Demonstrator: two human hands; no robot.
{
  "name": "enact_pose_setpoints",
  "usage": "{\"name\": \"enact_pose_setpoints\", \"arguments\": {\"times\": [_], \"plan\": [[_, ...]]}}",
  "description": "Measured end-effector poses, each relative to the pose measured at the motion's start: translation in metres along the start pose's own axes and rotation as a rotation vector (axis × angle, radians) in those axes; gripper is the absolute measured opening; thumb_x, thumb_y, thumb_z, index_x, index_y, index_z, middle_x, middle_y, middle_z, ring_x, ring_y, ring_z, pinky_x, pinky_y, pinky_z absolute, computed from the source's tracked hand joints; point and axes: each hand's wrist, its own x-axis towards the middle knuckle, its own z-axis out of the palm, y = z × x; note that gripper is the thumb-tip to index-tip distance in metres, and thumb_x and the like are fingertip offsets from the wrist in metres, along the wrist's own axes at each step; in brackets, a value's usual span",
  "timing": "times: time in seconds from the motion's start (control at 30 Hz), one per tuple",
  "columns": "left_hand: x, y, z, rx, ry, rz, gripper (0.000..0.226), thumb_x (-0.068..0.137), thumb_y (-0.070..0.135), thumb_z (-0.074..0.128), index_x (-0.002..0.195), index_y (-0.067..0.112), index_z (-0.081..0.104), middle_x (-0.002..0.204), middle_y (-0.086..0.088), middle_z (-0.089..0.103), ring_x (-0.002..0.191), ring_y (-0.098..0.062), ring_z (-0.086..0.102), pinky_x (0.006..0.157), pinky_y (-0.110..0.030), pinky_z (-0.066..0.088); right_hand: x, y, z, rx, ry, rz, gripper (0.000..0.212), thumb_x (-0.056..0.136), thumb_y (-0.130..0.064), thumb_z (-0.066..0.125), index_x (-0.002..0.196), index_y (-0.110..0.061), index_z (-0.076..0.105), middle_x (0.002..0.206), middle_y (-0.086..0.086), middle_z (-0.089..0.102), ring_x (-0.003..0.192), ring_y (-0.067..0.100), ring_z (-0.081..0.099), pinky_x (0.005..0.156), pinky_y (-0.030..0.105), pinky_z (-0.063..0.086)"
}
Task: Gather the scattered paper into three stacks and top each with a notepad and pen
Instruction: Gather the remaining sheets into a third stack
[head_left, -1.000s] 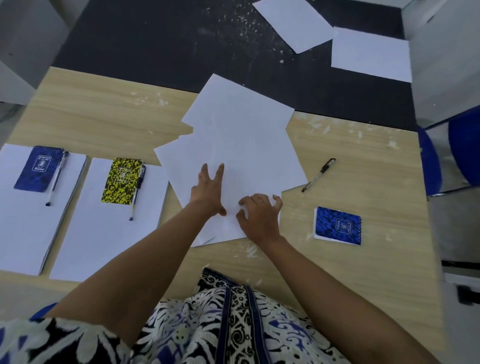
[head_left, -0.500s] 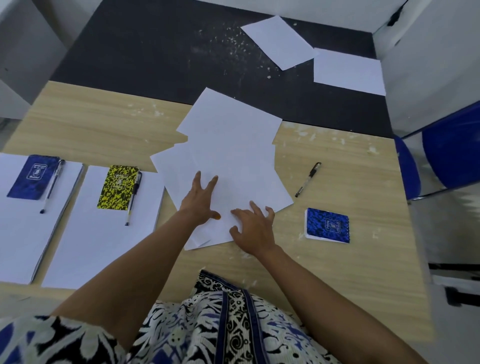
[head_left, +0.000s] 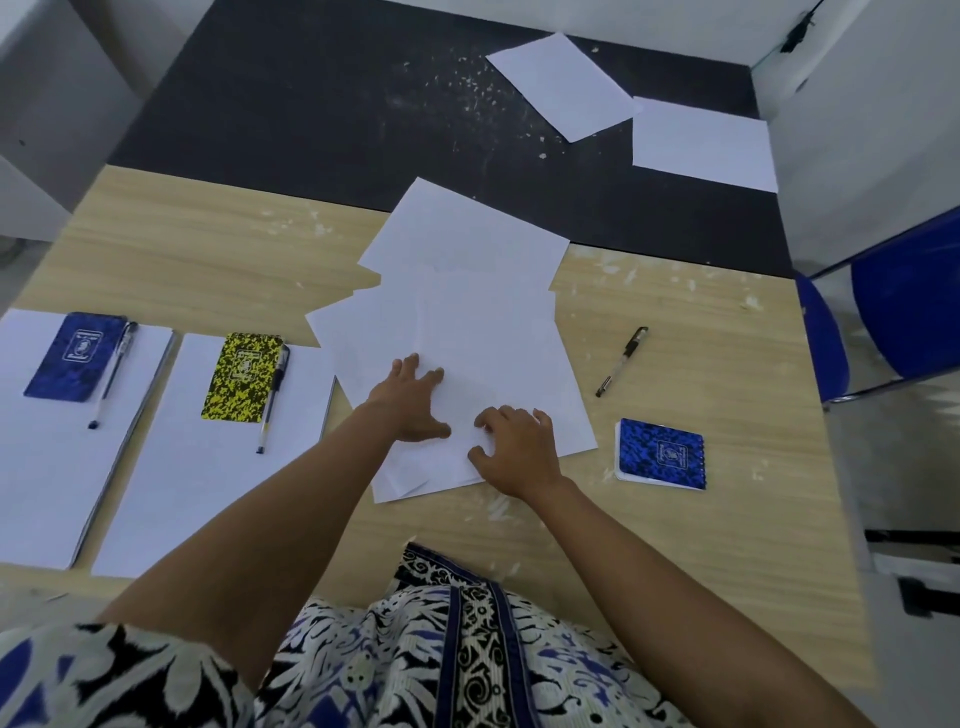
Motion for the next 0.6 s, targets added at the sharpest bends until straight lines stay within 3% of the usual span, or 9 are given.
{"name": "enact_pose_setpoints", "arguments": {"times": [0.07,0.17,0.27,0.43,0.5,0.6], "plan": [[0.001,0.003,-0.005,-0.042,0.025,-0.017,0.085,0.082,0.061,0.057,0.151,0.025,0.022,0.159,-0.01,0.007,0.146,-0.029,0.013,0.113,-0.046,0.03,0.002,0.003,0.005,-0.016,0.001,-0.023,0.048,0.075,-0.041,0.057,0.119,-0.021,0.06,0.113,-0.002,0.058,0.106,0.02,0.054,0.1,0.043,0.035],[0.005,0.011,-0.01,0.024,0.037,-0.038,0.082,0.083,0.066,0.05,0.147,0.021,0.026,0.152,-0.012,0.019,0.136,-0.032,0.03,0.105,-0.045,0.038,0.005,0.006,0.008,-0.017,-0.005,-0.03,0.056,0.072,-0.043,0.056,0.125,-0.025,0.058,0.13,0.0,0.051,0.116,0.022,0.048,0.1,0.044,0.035],[0.008,0.021,-0.013,0.108,0.038,-0.071,0.096,0.079,0.075,0.047,0.15,0.017,0.016,0.151,-0.014,0.02,0.131,-0.036,0.036,0.102,-0.044,0.04,0.014,0.011,0.003,0.02,0.011,-0.005,0.05,0.075,-0.04,0.057,0.123,-0.026,0.06,0.133,-0.005,0.051,0.116,0.02,0.049,0.098,0.04,0.034],[0.022,0.039,-0.023,0.07,0.052,-0.119,0.112,0.076,0.081,0.043,0.152,0.023,-0.015,0.15,-0.02,0.023,0.126,-0.038,0.046,0.101,-0.045,0.04,0.044,0.024,-0.017,0.172,-0.003,0.034,0.032,0.083,-0.027,0.061,0.115,-0.021,0.061,0.113,-0.003,0.059,0.101,0.019,0.059,0.087,0.035,0.042],[0.032,0.044,-0.03,0.005,0.045,-0.171,0.117,0.074,0.08,0.049,0.149,0.026,-0.024,0.152,-0.021,0.018,0.122,-0.039,0.049,0.098,-0.047,0.044,0.057,0.031,-0.024,0.211,0.021,0.071,0.027,0.085,-0.025,0.061,0.111,-0.021,0.062,0.109,-0.001,0.059,0.098,0.02,0.06,0.086,0.038,0.046],[0.043,0.054,-0.038,-0.037,0.004,-0.224,0.127,0.07,0.073,0.063,0.143,0.033,-0.034,0.157,-0.021,-0.017,0.116,-0.04,0.055,0.099,-0.052,0.045,0.077,0.044,-0.034,0.244,0.067,0.12,0.023,0.085,-0.021,0.059,0.107,-0.019,0.063,0.104,0.001,0.058,0.093,0.021,0.06,0.084,0.041,0.048]]}}
